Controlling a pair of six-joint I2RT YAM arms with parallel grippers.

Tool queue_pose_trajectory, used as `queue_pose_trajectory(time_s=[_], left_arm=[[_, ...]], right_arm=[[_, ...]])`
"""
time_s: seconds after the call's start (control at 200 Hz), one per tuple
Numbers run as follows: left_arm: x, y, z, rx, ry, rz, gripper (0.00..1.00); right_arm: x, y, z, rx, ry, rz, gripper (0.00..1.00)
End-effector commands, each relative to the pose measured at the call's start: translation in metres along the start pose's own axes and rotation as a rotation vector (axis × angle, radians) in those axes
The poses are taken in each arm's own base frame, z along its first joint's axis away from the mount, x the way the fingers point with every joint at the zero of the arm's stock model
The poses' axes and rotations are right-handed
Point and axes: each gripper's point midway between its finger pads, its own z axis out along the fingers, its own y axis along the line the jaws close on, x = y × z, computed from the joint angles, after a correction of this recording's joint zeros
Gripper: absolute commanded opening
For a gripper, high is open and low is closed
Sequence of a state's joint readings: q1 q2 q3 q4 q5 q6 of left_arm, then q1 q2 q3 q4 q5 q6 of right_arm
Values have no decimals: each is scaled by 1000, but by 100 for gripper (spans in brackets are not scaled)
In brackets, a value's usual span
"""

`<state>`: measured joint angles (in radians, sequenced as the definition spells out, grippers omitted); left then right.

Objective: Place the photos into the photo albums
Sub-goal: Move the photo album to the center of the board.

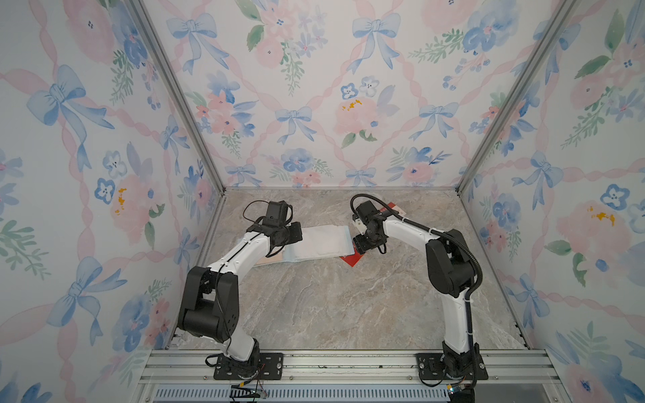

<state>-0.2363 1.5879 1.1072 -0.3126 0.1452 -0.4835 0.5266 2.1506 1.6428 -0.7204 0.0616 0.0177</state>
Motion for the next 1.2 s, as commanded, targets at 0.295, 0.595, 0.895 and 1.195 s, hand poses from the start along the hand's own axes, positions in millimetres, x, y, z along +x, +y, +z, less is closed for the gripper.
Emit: queue_pose_trajectory(time_s=[0.295, 0.595, 0.895, 1.195], left_arm=[[0, -6, 6, 15, 9, -12, 2], [0, -10, 16, 30, 25, -6, 2], [23, -47, 41, 60, 81, 52, 3], [113, -114, 60, 109, 237, 176, 4]], right_arm=[[43, -22, 19, 123, 141, -2, 74], [92, -62, 14, 167, 195, 118, 74], [43, -14, -15, 14, 48, 64, 74], [18, 18, -22, -77, 5, 28, 73]])
